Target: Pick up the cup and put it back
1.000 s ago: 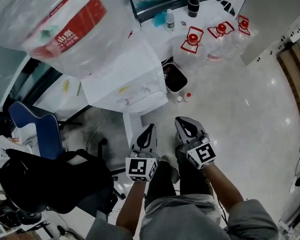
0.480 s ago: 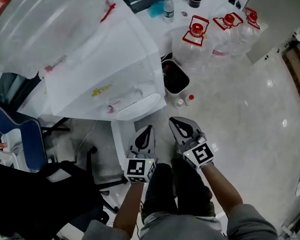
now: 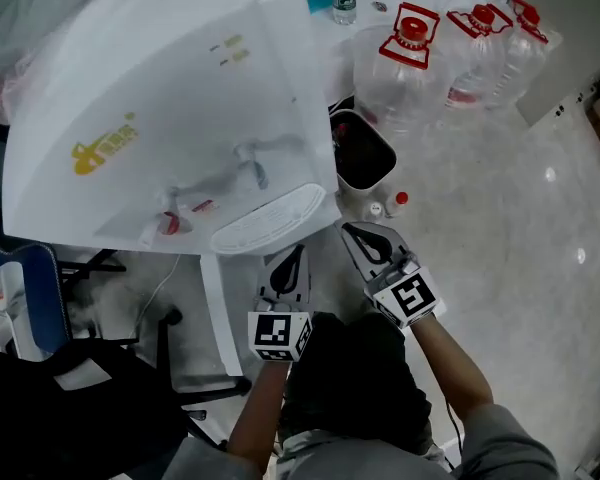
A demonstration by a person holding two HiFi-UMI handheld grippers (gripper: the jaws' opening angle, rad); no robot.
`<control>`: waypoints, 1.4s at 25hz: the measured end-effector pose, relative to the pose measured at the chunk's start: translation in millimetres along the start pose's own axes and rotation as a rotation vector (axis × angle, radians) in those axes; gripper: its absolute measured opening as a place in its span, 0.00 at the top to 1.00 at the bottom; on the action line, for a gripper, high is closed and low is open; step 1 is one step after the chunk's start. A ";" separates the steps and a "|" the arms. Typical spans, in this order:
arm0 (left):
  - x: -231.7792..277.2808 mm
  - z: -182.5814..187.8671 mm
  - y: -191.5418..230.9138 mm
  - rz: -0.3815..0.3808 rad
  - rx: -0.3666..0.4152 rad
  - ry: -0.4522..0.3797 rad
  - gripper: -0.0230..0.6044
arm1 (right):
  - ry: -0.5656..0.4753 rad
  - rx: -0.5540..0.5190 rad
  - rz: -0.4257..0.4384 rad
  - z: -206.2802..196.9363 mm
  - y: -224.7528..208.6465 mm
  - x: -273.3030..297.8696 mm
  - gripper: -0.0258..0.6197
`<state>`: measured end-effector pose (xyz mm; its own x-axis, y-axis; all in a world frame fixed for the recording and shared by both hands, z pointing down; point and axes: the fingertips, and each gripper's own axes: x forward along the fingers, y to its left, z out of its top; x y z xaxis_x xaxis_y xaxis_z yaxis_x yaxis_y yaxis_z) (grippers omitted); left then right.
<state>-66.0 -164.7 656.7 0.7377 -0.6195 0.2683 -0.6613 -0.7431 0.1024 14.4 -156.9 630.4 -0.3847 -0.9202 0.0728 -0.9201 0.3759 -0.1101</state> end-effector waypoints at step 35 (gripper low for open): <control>96.2 -215.6 133.5 0.311 -0.097 0.006 0.69 | -0.029 0.062 0.028 -156.9 -7.5 28.0 0.95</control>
<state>-112.6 -269.0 902.7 0.4973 -0.8116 0.3066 -0.8652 -0.4903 0.1054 -1.1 -168.3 788.8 -0.4067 -0.9127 0.0401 -0.9025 0.3945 -0.1731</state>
